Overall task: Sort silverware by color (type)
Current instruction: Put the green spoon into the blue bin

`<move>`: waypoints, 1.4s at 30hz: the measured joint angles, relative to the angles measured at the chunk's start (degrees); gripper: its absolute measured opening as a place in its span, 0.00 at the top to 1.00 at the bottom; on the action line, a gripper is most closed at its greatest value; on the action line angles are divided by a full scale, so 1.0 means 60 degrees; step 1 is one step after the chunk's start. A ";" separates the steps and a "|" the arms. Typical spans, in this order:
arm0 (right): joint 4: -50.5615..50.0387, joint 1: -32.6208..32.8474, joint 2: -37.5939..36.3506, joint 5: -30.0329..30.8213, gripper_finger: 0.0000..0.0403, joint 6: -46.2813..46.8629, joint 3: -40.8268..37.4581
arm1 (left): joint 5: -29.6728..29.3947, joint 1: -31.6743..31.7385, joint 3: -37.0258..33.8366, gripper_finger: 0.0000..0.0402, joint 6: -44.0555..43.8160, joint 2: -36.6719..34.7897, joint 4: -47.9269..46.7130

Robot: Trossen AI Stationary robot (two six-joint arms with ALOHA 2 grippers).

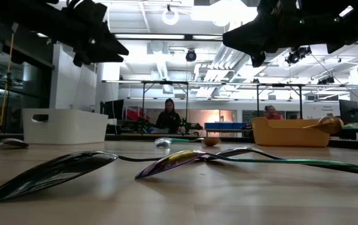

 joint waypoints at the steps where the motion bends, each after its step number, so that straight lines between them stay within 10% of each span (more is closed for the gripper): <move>1: 0.0000 0.0000 0.0000 0.0000 0.83 0.0000 0.0000 | -0.0002 0.0004 0.0000 0.58 -0.0005 0.0000 0.0025; 8: 0.0347 -0.0048 0.0002 0.0004 0.83 -0.0171 0.0000 | -0.0009 0.0488 0.0485 0.58 -0.0155 0.1042 0.1778; 23: 0.0377 -0.0135 0.0002 0.0005 0.83 -0.0170 0.0000 | -0.0033 0.2244 0.5886 0.58 -0.0860 0.6364 -0.2994; 42: 0.0310 -0.0135 0.0002 0.0007 0.83 -0.0164 0.0000 | 0.1279 0.3140 0.6357 0.58 -0.3201 0.9752 -0.3420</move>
